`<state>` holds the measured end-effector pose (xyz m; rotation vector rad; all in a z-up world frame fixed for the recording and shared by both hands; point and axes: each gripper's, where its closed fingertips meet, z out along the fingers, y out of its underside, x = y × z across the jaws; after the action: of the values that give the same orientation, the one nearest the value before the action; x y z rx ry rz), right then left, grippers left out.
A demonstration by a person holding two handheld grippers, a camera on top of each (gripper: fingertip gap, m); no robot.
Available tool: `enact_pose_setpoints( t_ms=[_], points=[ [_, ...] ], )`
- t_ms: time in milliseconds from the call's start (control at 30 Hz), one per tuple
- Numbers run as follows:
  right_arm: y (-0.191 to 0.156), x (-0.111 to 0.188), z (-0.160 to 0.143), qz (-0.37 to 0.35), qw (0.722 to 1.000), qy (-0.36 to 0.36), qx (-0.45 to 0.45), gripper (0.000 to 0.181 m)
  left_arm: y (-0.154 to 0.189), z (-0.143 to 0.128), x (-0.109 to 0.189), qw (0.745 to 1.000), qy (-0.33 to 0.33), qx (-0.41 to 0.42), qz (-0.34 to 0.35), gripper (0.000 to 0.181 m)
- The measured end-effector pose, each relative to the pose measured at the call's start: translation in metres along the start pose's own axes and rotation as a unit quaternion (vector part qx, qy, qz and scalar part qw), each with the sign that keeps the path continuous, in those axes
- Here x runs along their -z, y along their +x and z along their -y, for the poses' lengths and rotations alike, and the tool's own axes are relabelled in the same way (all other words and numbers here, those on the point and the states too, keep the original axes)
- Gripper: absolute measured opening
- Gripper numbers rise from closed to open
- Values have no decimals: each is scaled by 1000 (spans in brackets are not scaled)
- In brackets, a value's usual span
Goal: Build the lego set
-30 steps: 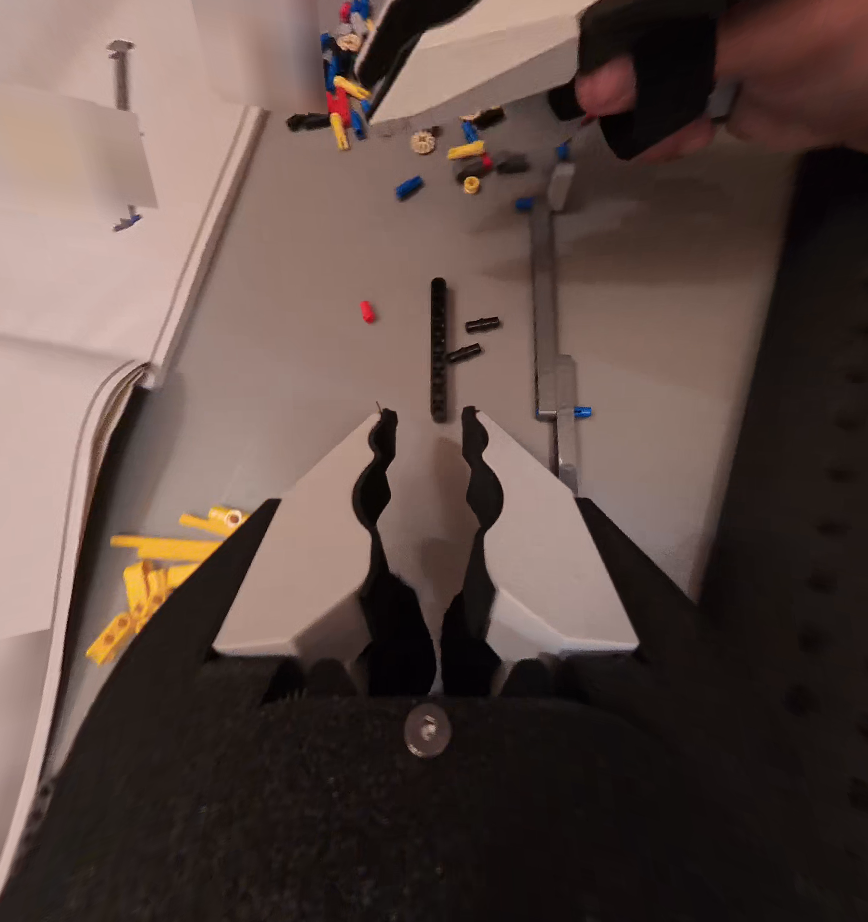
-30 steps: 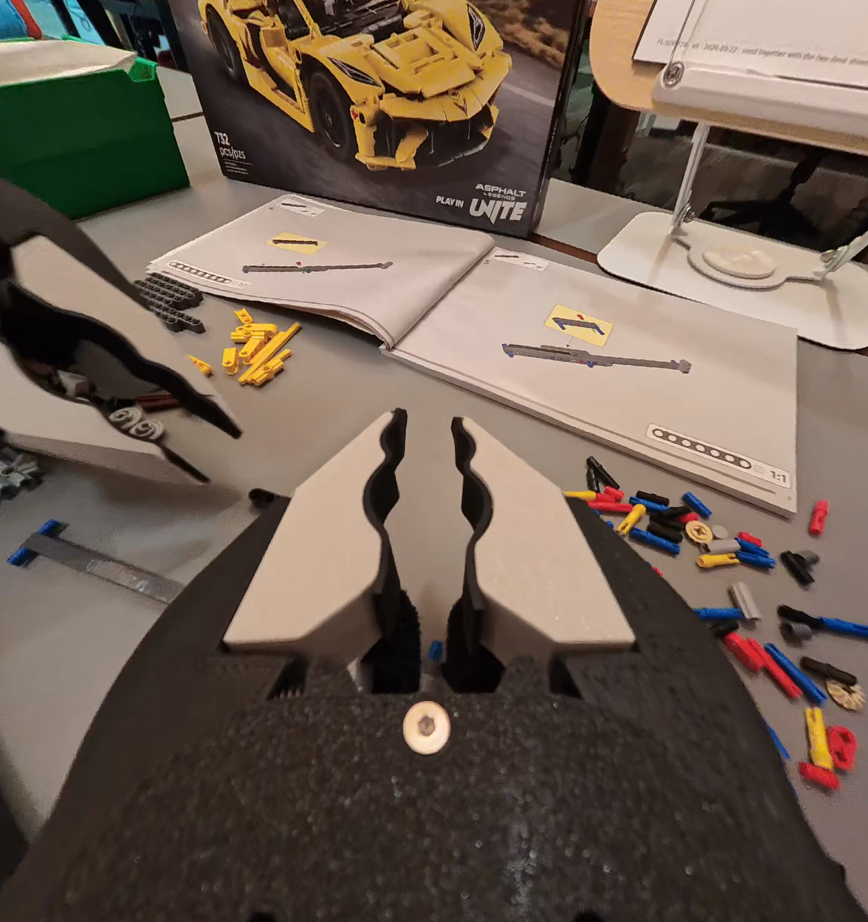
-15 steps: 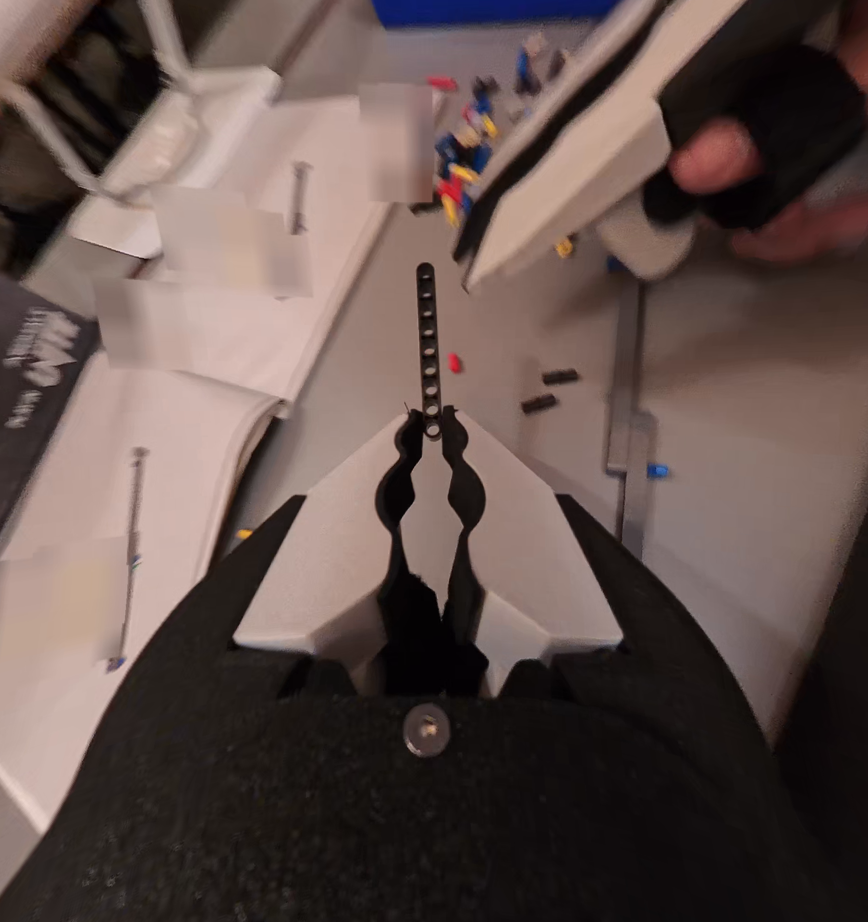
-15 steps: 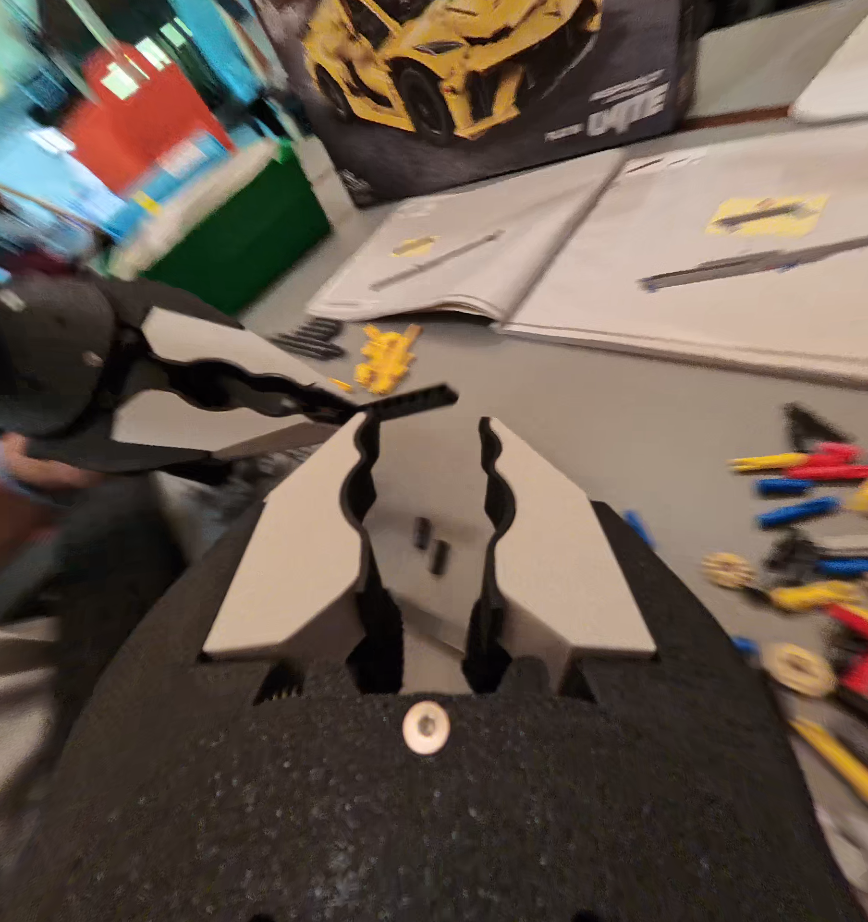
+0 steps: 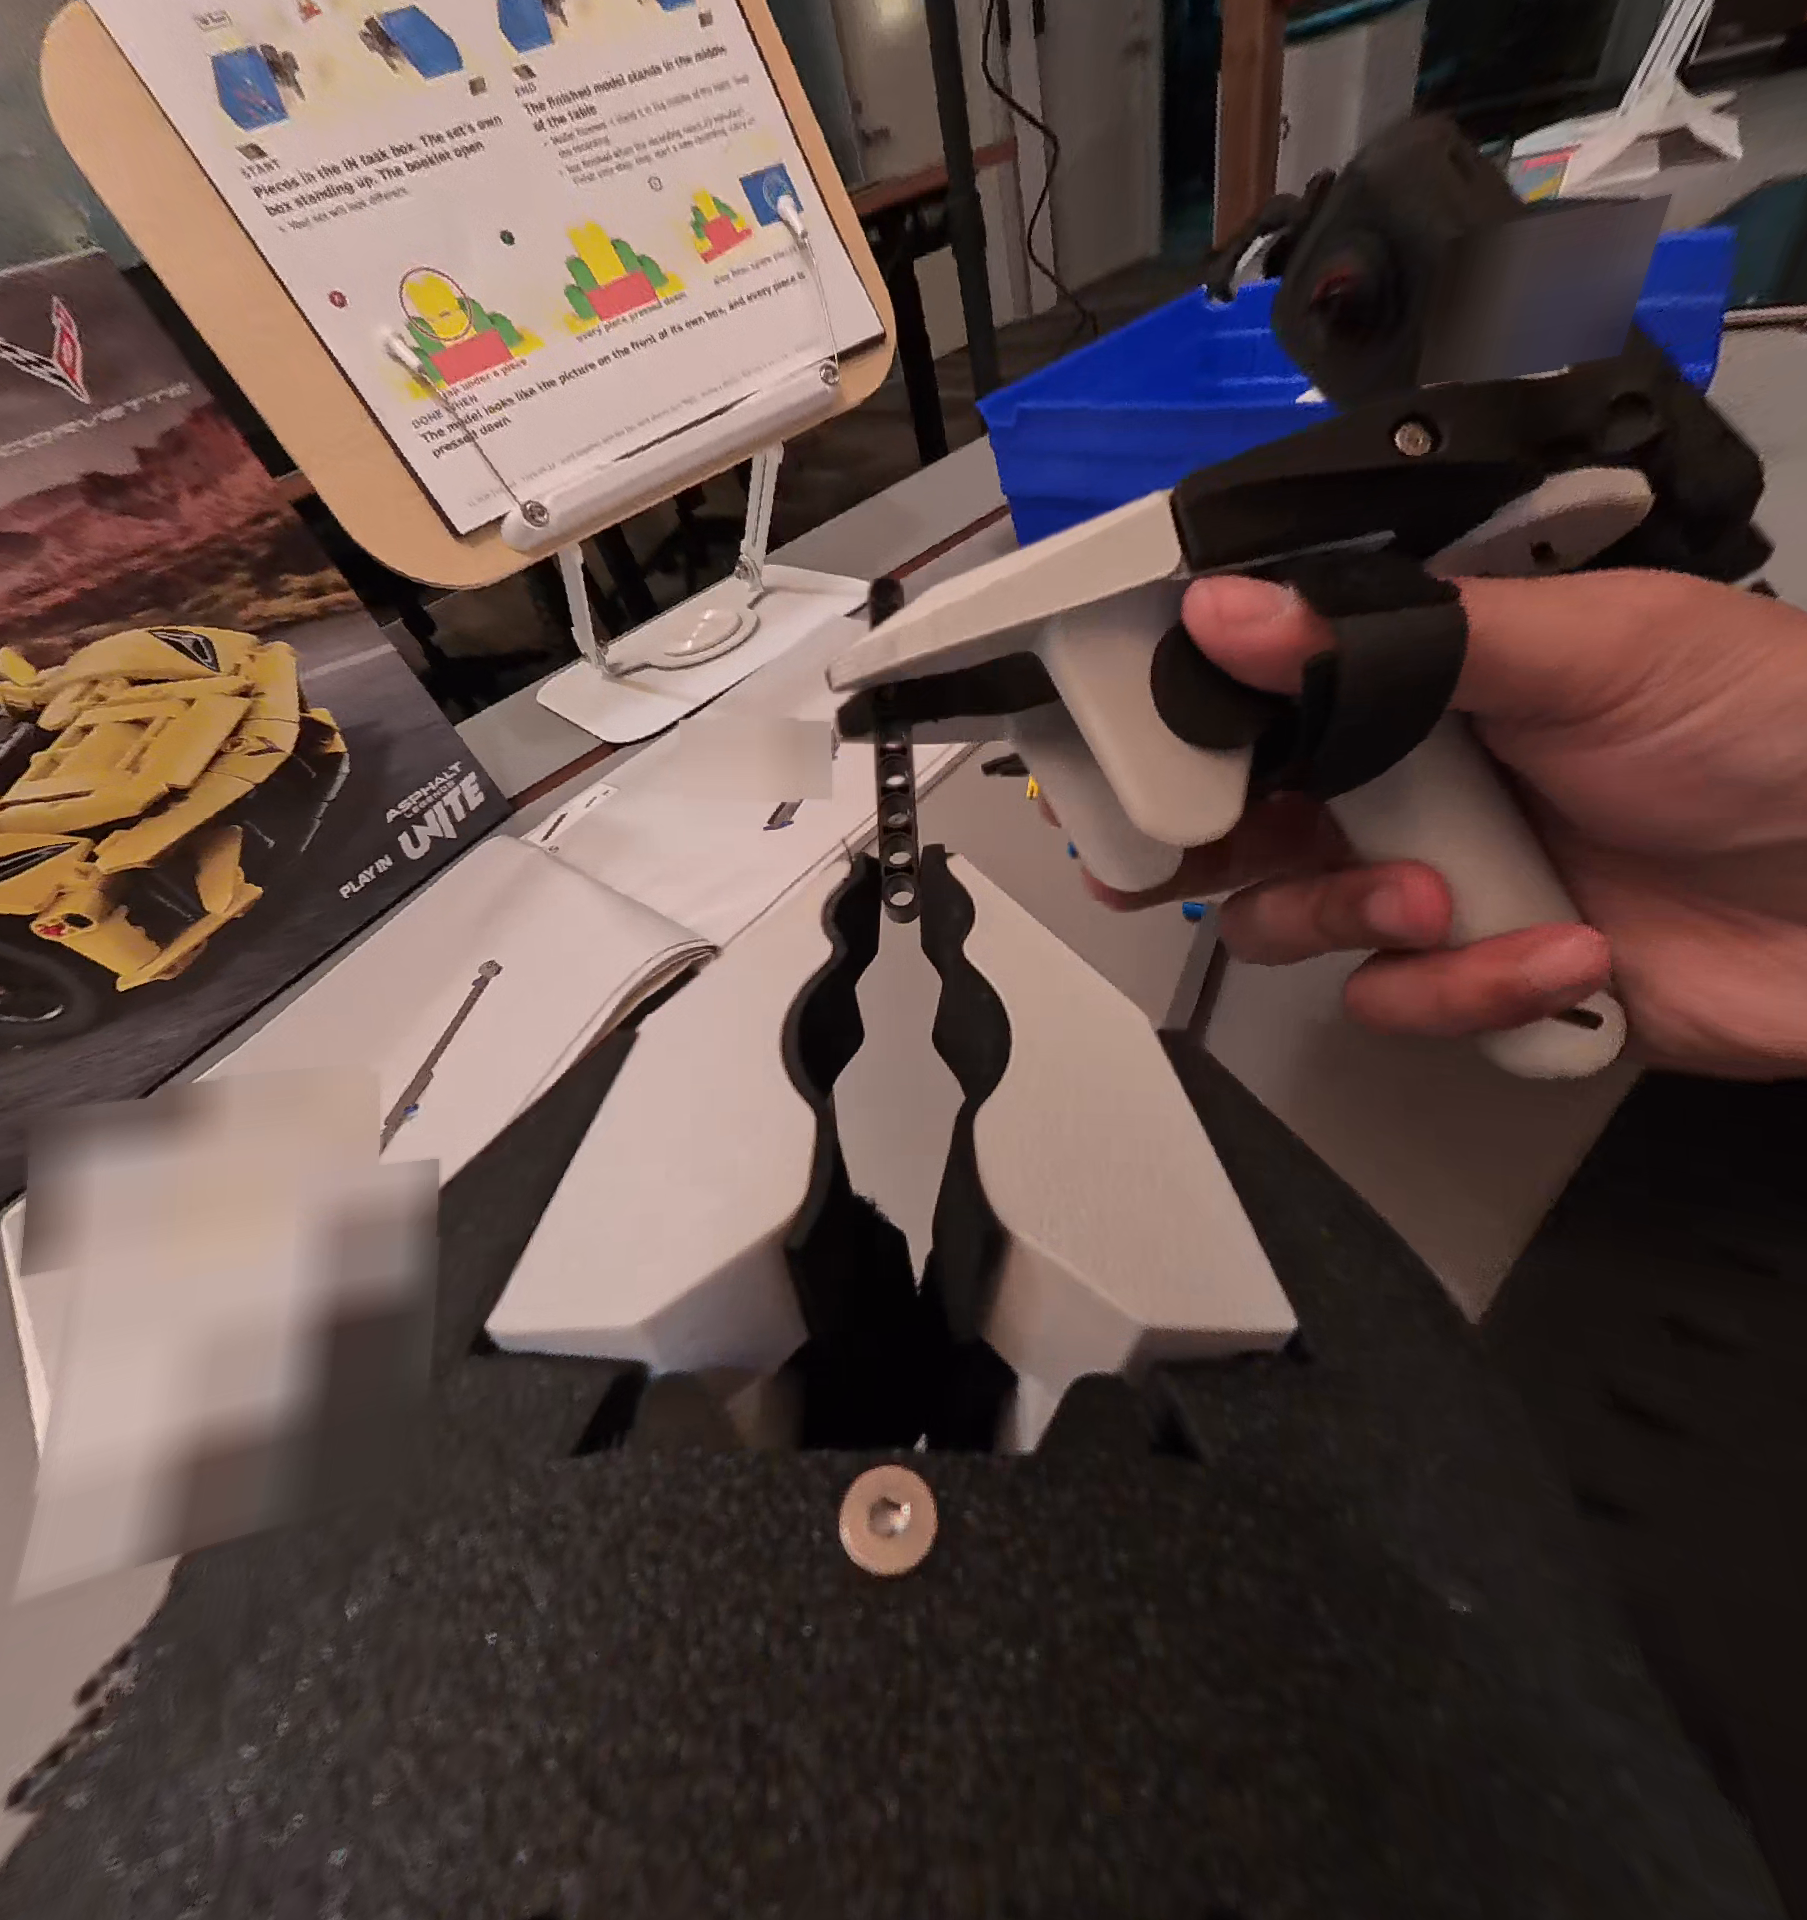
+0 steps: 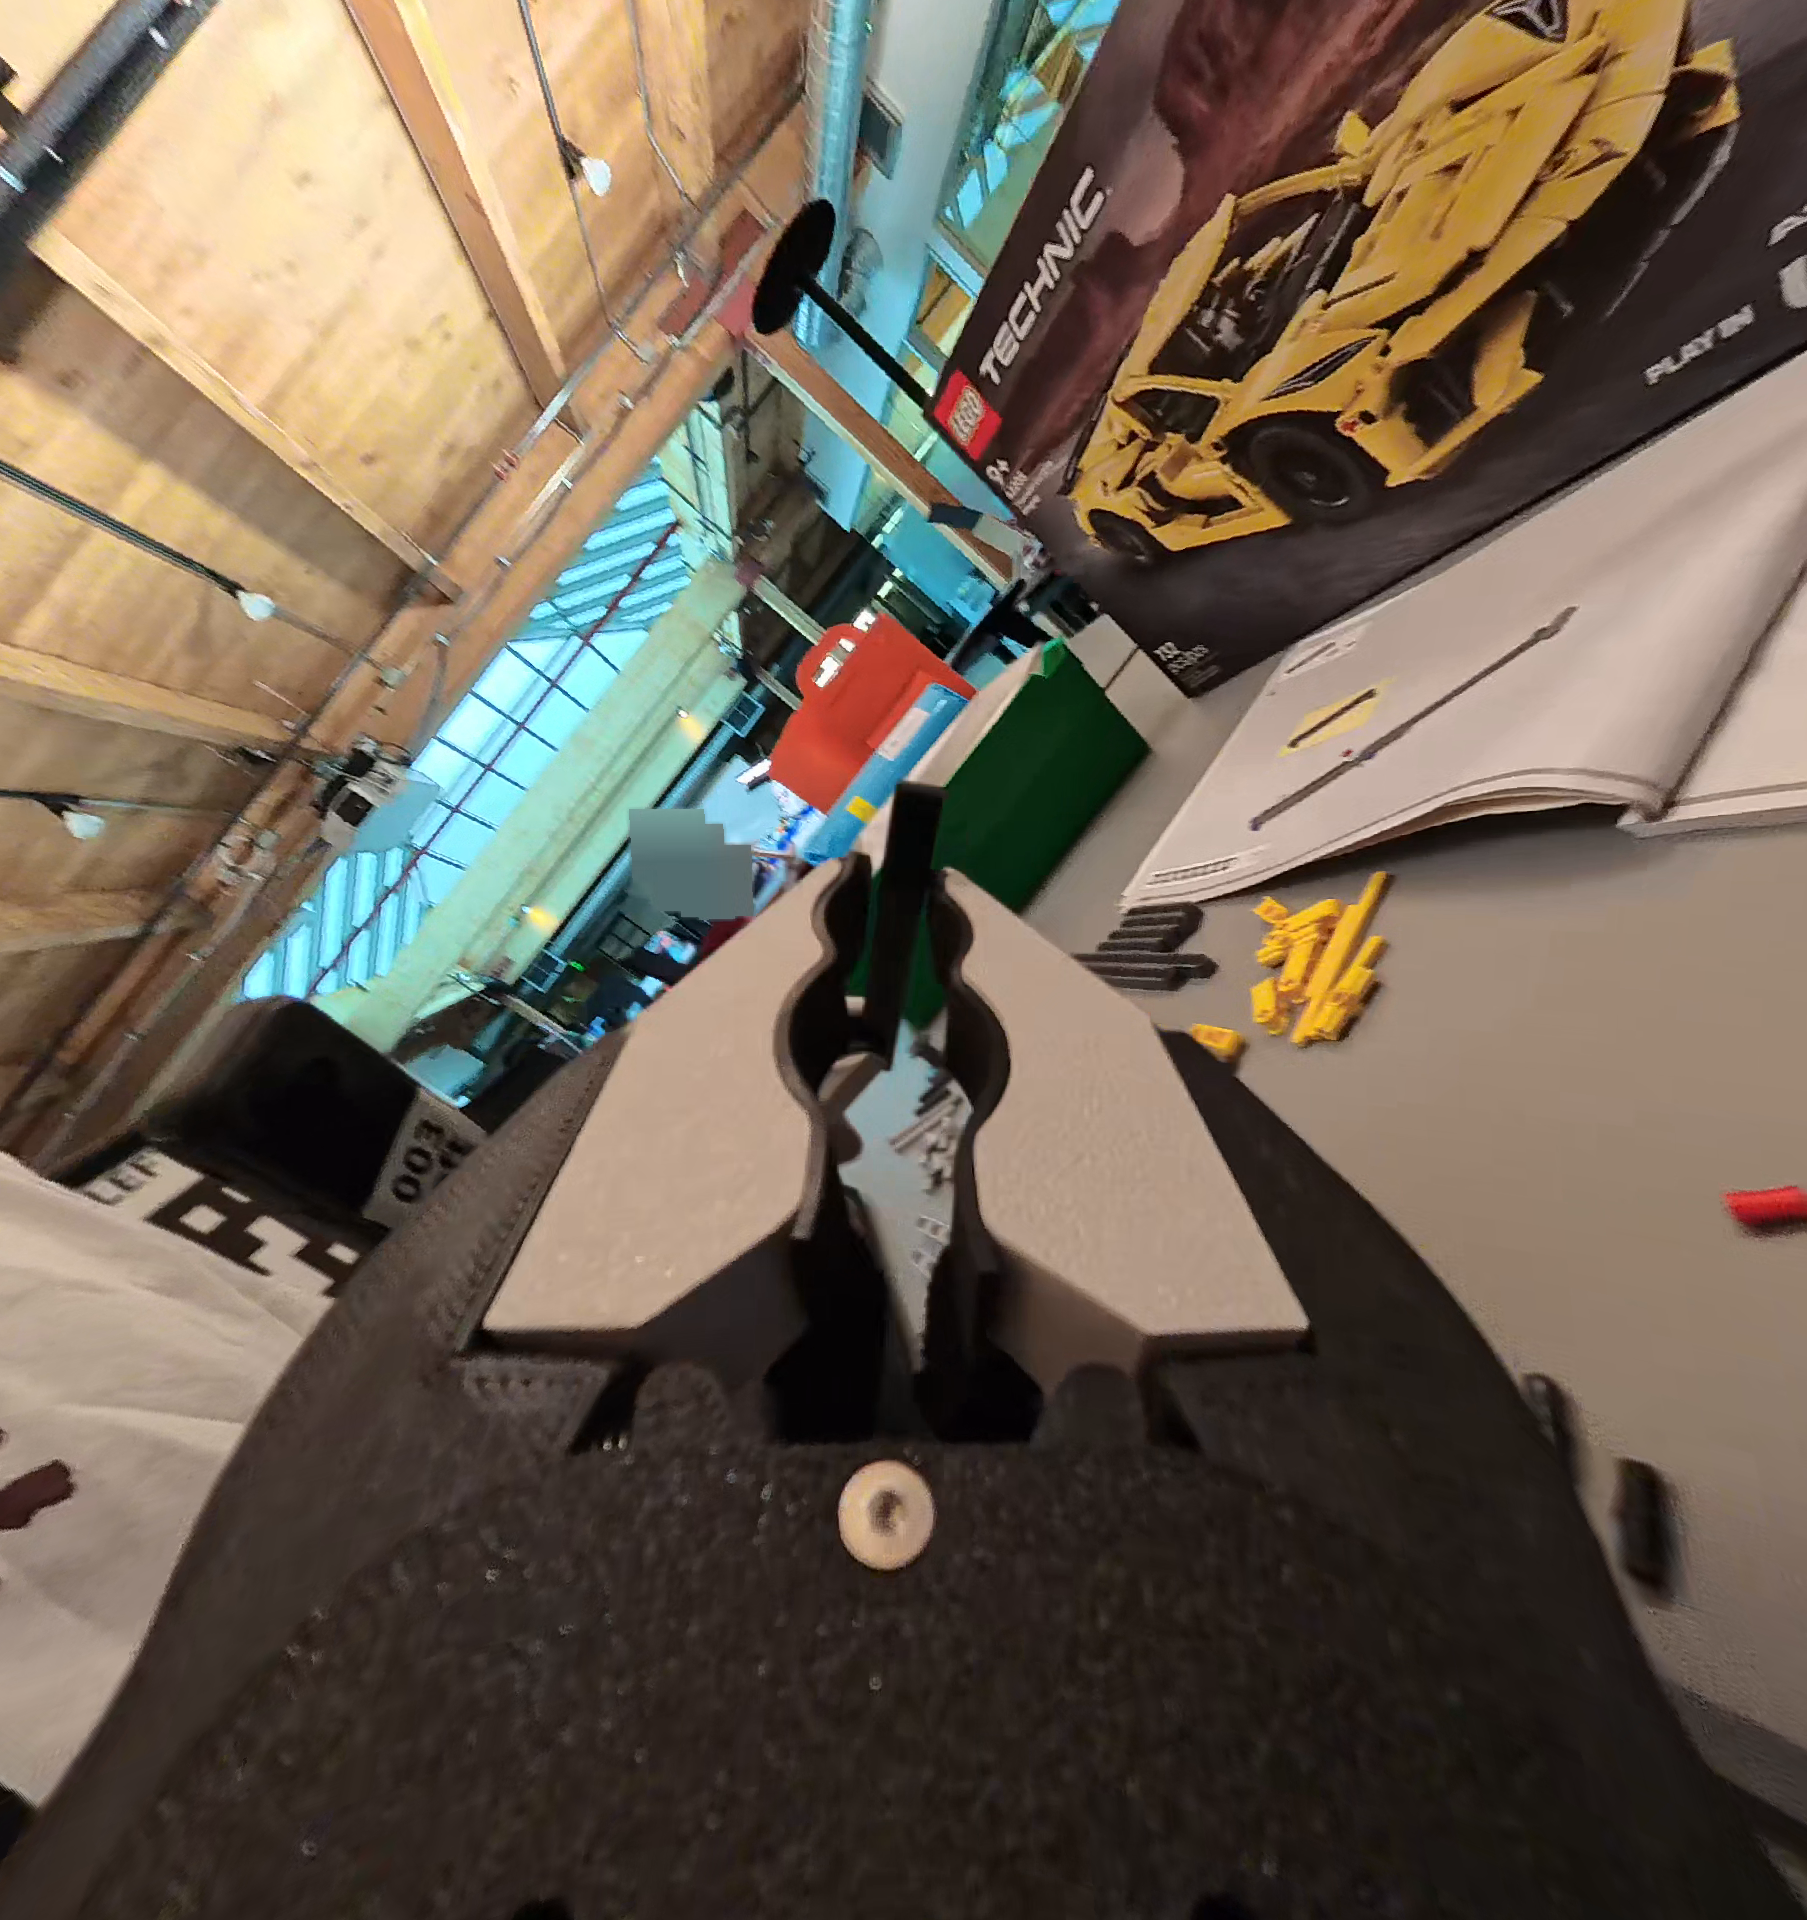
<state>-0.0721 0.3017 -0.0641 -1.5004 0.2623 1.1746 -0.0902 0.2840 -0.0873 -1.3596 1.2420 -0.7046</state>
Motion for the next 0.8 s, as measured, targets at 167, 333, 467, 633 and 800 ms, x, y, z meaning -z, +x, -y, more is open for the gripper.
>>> enact_pose_setpoints(
  t_ms=[167, 333, 467, 633, 800],
  points=[
    [-15, 3, -1, 23, 998, 47, -27, 8, 11, 3, 6, 1000, 23, 8, 13, 6],
    [-35, 10, -8, 56, 998, 13, 2, 7, 31, 9, 19, 995, 39, 49, -74, 21],
    [-56, 11, -27, 88, 991, -65, 71, 7, 39, 15, 36, 958, 23, 163, -234, 38],
    [-72, 6, -40, 118, 984, -101, 89, 7, 46, 23, 52, 890, 20, 274, -365, 8],
    [-68, 11, -26, 92, 989, -58, 103, 34, 27, 20, 51, 895, 51, 319, -307, 6]
  ],
)
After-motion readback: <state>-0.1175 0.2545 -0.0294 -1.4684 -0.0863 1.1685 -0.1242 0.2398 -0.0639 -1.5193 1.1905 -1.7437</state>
